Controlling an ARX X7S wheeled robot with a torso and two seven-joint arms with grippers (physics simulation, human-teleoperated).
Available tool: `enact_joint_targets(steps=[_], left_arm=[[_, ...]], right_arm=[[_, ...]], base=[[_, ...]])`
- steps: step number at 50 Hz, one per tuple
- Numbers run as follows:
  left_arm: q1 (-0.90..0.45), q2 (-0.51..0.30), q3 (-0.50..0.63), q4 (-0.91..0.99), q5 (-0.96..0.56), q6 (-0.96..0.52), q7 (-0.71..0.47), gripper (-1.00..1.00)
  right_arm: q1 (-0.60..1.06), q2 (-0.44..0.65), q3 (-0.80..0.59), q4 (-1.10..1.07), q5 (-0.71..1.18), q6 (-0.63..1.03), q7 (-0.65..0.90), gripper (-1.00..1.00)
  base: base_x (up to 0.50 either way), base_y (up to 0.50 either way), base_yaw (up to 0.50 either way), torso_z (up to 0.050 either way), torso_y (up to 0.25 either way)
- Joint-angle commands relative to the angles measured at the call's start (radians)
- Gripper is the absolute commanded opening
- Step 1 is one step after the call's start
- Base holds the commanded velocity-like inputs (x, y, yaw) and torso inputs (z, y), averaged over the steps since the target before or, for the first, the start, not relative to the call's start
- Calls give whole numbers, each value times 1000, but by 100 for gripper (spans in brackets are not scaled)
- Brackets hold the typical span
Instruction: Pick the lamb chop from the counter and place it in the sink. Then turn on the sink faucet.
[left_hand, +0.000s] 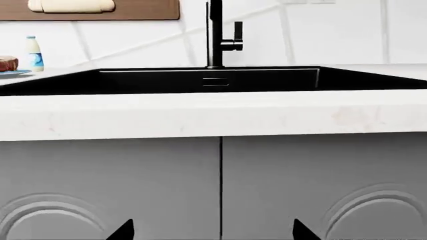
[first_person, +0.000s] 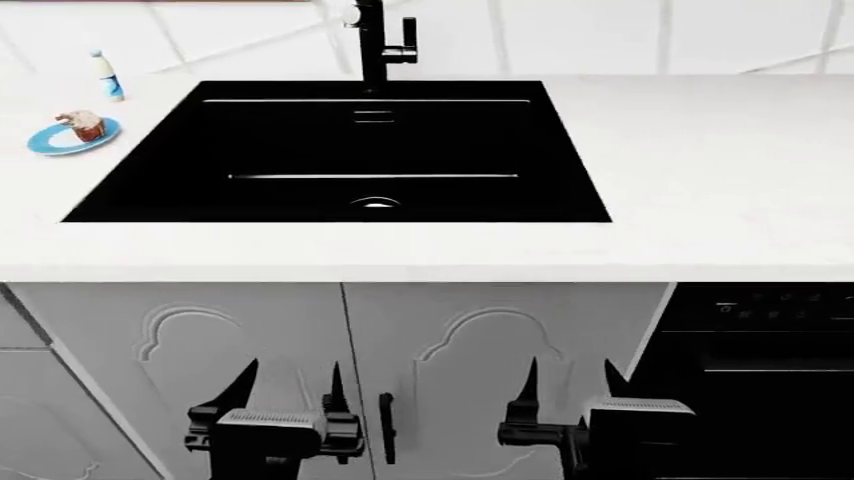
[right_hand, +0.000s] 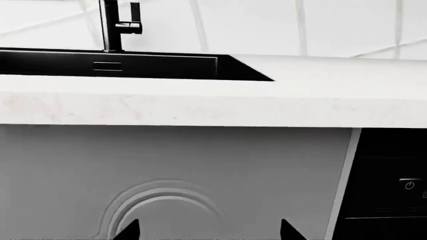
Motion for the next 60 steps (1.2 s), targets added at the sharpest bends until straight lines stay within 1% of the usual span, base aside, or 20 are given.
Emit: enact_joint_targets(steps=[1,19,25,28,31,33,35,36,37,39,40,42,43,45,47,49,51,53,56,60], left_arm=[[0,-14,14,-13,-15,23,-11,100],[-5,-30,30,-15,-30,29,-31,100],[-3,-35,37,-7,-31,14,-41,100],[7,-54,47,117,-4,-137,-73,100],[-26,-104,25,471,-94,-571,-68,100],[-66,-128,8,653,-143,-777,-78,100],[-148,-146,-27,824,-210,-1000,-96,100],[-190,-149,-51,892,-249,-1100,-97,100],[-237,-142,-86,950,-296,-1211,-97,100],[-318,-109,-179,1040,-391,-1411,-88,100],[-381,-112,-260,1068,-538,-1516,-142,100],[-499,-128,-478,1063,-838,-1682,-368,100],[-555,-187,-531,983,-988,-1681,-518,100],[-638,-364,-417,901,-1288,-1504,-818,100],[-727,-459,-337,885,-1588,-1400,-1118,100],[-807,-506,-275,862,-1888,-1342,-1214,100],[-926,-556,-174,822,-2105,-1252,-1304,100],[-1064,-550,-92,737,-2102,-1246,-1328,100],[-1221,-507,-17,594,-2033,-1287,-1290,100],[-1381,-432,44,340,-1801,-1364,-1130,100]], right_arm=[[3,10,-16,5,-1,2,29,100],[5,28,-40,-6,18,10,53,100],[-1,37,-35,-31,52,38,49,100],[-27,67,-24,-200,110,203,40,100],[-43,158,1,-605,213,609,63,100],[-16,184,51,-806,307,822,84,100],[76,165,210,-1006,527,1122,123,100],[154,140,324,-1073,676,1272,171,100],[215,196,401,-1075,826,1372,321,100],[310,276,473,-1057,1126,1427,621,100],[348,369,425,-1011,1276,1322,771,100],[436,493,359,-1010,1576,1192,1071,100],[491,546,313,-1033,1726,1138,1221,100],[599,627,228,-1069,2026,1034,1404,100],[687,758,120,-1076,2070,893,1415,100],[828,864,-52,-1076,2072,749,1415,100],[1128,992,-352,-1075,2065,576,1415,100],[1428,976,-652,-975,2107,533,1413,100],[1515,909,-698,-746,2047,633,1275,100],[1578,822,-748,-476,1941,744,1108,100]], base=[[0,500,0,0,0],[0,500,0,0,0],[0,31,0,0,0],[0,0,0,0,0],[0,0,0,0,0],[0,0,0,0,0],[0,0,0,0,0],[0,0,0,0,0],[0,0,0,0,0],[0,0,0,0,0],[0,0,0,0,0],[0,0,0,0,0],[0,0,0,0,0],[0,0,0,0,0],[0,0,0,0,0],[0,0,0,0,0],[0,0,0,0,0],[0,0,0,0,0],[0,0,0,0,0],[0,0,0,0,0]])
